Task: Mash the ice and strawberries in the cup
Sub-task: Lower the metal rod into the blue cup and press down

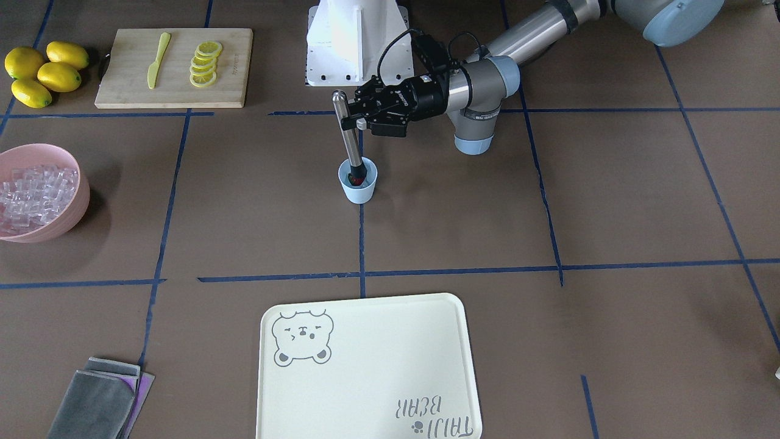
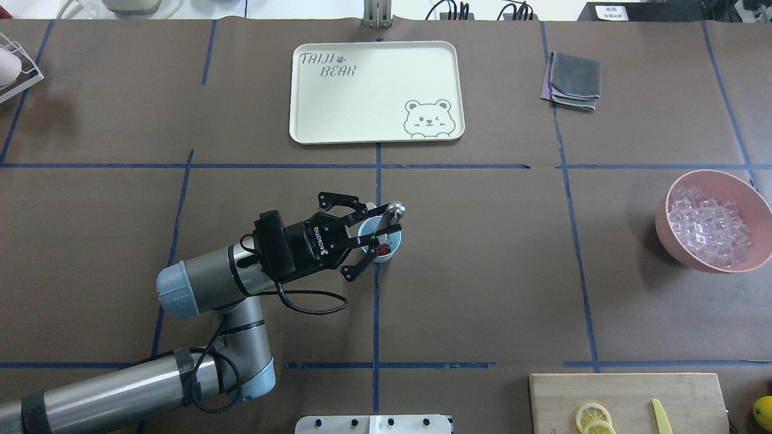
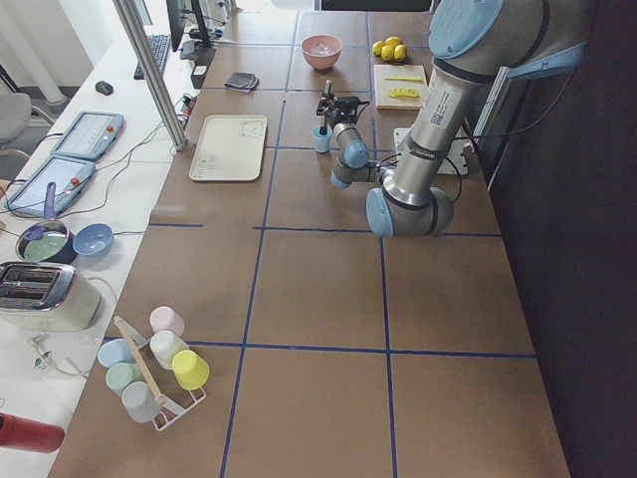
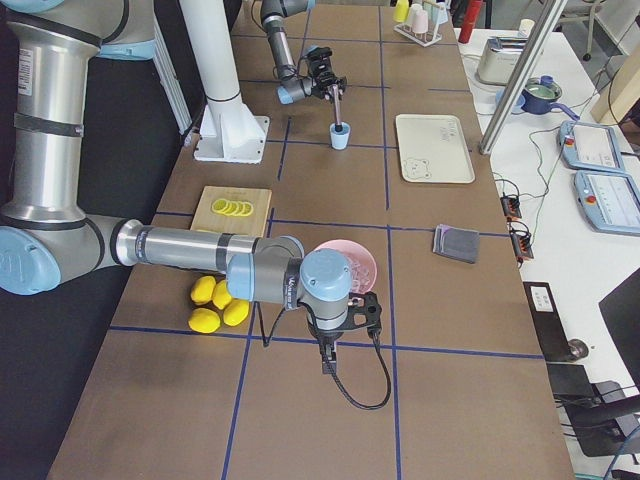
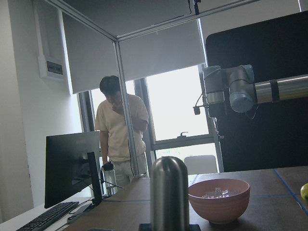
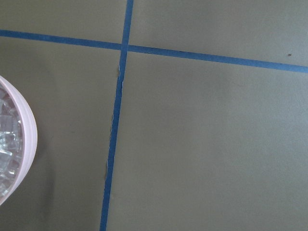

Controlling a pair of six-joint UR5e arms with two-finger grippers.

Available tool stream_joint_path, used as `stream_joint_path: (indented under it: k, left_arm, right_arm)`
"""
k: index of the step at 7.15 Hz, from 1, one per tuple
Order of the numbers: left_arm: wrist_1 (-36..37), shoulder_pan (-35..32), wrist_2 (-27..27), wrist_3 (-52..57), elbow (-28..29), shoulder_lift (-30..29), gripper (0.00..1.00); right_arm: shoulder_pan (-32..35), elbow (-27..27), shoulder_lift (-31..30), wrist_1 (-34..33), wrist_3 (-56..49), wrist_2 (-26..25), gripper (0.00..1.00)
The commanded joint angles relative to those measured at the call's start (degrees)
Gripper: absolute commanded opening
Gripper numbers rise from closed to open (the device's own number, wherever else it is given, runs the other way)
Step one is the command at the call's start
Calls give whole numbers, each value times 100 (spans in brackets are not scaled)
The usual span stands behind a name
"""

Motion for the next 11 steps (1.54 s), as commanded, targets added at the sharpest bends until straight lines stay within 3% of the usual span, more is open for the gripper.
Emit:
stream_joint_path:
  k: [1, 5, 7, 8, 11]
  left_arm:
    - [-9, 33, 22, 23, 59, 17, 0]
    - [-27, 94, 65, 164, 104, -17, 0]
    - [34, -10, 171, 111, -263, -35, 0]
    - [400, -246, 162, -237, -527, -27, 0]
    - [3224, -634, 154, -460, -2080, 44, 0]
  right_arm:
    - [0, -1, -1, 0, 0, -9, 99]
    - [0, -1, -1, 0, 9, 0, 99]
    - [0, -1, -1, 0, 9, 0, 99]
    - [0, -1, -1, 0, 9, 0, 99]
    - [0, -1, -1, 0, 9, 0, 99]
